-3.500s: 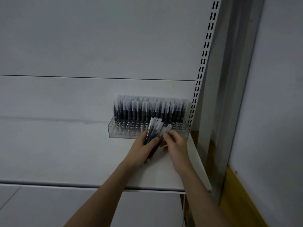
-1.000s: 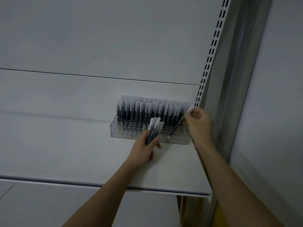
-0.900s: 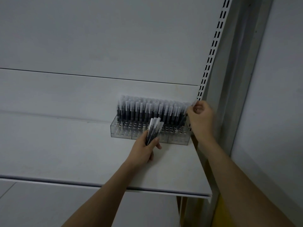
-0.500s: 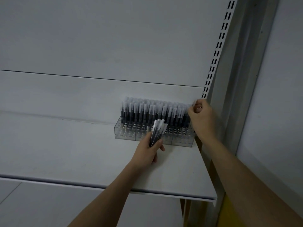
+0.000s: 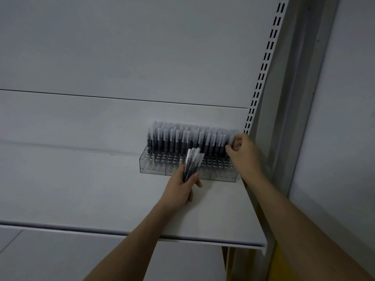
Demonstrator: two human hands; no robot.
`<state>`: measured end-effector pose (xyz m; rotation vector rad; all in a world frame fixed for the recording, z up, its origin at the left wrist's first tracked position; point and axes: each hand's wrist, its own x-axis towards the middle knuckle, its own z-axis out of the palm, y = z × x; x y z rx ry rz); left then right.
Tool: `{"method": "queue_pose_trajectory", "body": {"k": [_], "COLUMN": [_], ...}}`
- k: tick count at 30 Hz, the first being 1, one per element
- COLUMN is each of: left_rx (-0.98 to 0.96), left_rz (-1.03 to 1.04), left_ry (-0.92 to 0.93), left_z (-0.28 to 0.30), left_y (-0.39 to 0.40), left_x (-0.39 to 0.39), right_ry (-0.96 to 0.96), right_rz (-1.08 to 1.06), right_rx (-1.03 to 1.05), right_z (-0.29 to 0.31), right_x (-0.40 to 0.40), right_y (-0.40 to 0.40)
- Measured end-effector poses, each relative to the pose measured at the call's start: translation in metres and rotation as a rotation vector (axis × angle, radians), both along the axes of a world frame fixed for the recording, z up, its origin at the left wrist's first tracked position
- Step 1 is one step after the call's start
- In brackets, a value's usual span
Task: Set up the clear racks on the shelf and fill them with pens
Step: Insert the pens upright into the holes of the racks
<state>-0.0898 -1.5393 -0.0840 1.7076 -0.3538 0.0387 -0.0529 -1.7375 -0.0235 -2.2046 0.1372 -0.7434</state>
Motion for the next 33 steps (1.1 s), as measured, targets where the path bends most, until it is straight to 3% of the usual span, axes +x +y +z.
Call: {"method": "queue_pose_trajectory", "body": {"k": [4,9,13,27,33], "left_rx": [0.021,-0.022,-0.030,-0.114,-0.117], "left_rz": [0.022,0.025,0.001,0.009,-0.004], "left_ry": [0.040,0.046,0.036,0.122,0.133], "left_z": [0.002,0.000,-0.001,-0.003,-0.001], "left_y": [-0.001,-0.002,-0.002,-0.004,-0.003], "left_x": [-0.001,0.001,0.002,0.003,0.001], "right_ry": [-0.105,0.147,0.173,-0.044,-0.197], "right_rz": [0.019,0.323,0.393,0.261,0.170], "right_rx": [0.123,0.305,0.418,0.573,0.365], "right_z": [0.000,-0.016,-0.027,-0.002,0.028], "right_x": [-0.018,-0.029,-0.035,-0.032,-0.023], "right_y": [0.014,0.043,0.057,0.030,0.004]}}
